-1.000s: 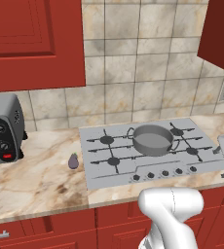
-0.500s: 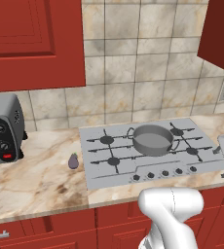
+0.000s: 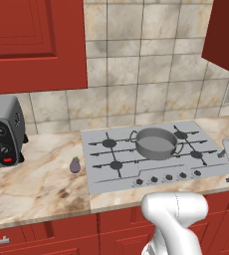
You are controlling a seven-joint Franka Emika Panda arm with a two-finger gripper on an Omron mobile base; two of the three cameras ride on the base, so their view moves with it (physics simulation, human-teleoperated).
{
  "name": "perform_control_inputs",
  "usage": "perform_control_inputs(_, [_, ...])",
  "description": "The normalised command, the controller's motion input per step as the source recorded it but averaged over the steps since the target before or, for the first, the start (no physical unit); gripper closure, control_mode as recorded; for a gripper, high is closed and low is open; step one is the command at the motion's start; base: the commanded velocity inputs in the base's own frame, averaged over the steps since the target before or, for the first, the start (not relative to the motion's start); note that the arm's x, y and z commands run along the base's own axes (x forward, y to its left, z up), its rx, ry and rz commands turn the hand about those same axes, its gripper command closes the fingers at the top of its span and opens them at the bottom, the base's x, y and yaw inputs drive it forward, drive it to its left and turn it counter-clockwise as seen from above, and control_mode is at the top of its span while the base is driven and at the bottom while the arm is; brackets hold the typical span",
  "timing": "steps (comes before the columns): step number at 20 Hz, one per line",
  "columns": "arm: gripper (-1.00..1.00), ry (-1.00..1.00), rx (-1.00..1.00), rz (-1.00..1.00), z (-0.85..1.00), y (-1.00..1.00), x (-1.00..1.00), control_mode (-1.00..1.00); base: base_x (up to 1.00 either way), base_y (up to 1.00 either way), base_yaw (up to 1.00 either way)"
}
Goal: Turn on the burner for the pot on the stove. Wait thirty seconds for the pot to heat up. Then add the eggplant to the pot.
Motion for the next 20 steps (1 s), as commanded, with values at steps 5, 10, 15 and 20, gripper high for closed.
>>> perform_control_inputs(5, [-1.00,0.00,0.00,0.00,0.00,0.00,0.00,-1.00,0.00,0.00,0.00])
perform_control_inputs(10, [-1.00,0.00,0.00,0.00,0.00,0.00,0.00,-1.00,0.00,0.00,0.00])
perform_control_inputs(15, [-1.00,0.00,0.00,0.00,0.00,0.00,0.00,-1.00,0.00,0.00,0.00])
perform_control_inputs(20, [-1.00,0.00,0.00,0.00,0.00,0.00,0.00,-1.00,0.00,0.00,0.00])
